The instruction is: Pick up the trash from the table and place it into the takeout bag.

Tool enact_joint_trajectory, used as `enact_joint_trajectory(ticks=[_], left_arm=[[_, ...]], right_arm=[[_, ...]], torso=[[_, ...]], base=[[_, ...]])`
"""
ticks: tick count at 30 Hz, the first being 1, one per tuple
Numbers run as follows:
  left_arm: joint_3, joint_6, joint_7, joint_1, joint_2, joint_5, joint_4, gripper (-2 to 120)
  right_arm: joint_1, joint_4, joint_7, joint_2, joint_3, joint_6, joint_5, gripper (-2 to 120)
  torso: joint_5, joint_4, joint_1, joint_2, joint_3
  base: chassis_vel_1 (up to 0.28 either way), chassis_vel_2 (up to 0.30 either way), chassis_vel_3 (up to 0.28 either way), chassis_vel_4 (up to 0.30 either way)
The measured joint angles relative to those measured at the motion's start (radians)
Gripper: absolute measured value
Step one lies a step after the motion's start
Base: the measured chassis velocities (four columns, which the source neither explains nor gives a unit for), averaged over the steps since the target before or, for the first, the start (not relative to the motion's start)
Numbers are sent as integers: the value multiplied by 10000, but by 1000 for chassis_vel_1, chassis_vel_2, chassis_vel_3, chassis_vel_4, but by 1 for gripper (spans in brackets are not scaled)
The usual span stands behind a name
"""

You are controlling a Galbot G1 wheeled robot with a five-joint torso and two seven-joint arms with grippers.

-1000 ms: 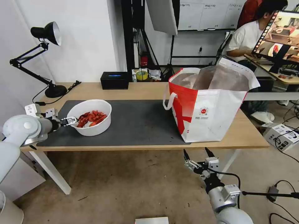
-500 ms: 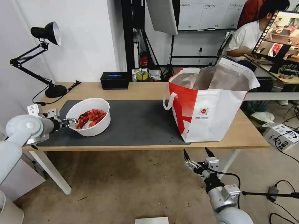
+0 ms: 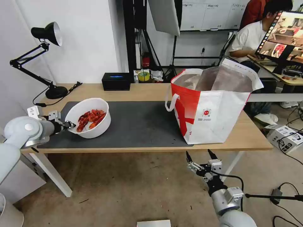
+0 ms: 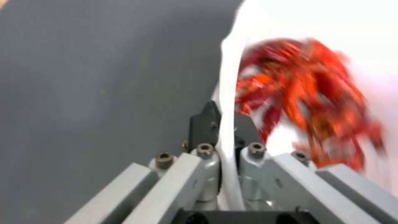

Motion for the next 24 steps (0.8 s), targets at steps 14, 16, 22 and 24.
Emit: enact_joint_trajectory(ticks=[14, 16, 22, 24], left_arm=[[-260, 0, -211, -446, 297, -376, -1083, 0], [-245, -1, -236, -694, 371, -474, -1279, 0], [414, -3, -461, -2039, 485, -1010, -1784, 0], [913, -3, -697, -2814, 421, -1298, -2014, 0]], right_arm=[[0, 0, 0, 0, 0, 0, 0, 100], [0, 1, 0, 0, 0, 0, 0, 100], [0, 0, 0, -1, 0, 0, 0, 100], [0, 0, -1, 0, 0, 0, 0, 100]], torso=[[1, 1, 0, 0, 0], [1, 1, 0, 0, 0], [1, 1, 0, 0, 0], [4, 1, 0, 0, 0]], base=[[0, 0, 0, 0], [0, 0, 0, 0], [0, 0, 0, 0], [0, 0, 0, 0]])
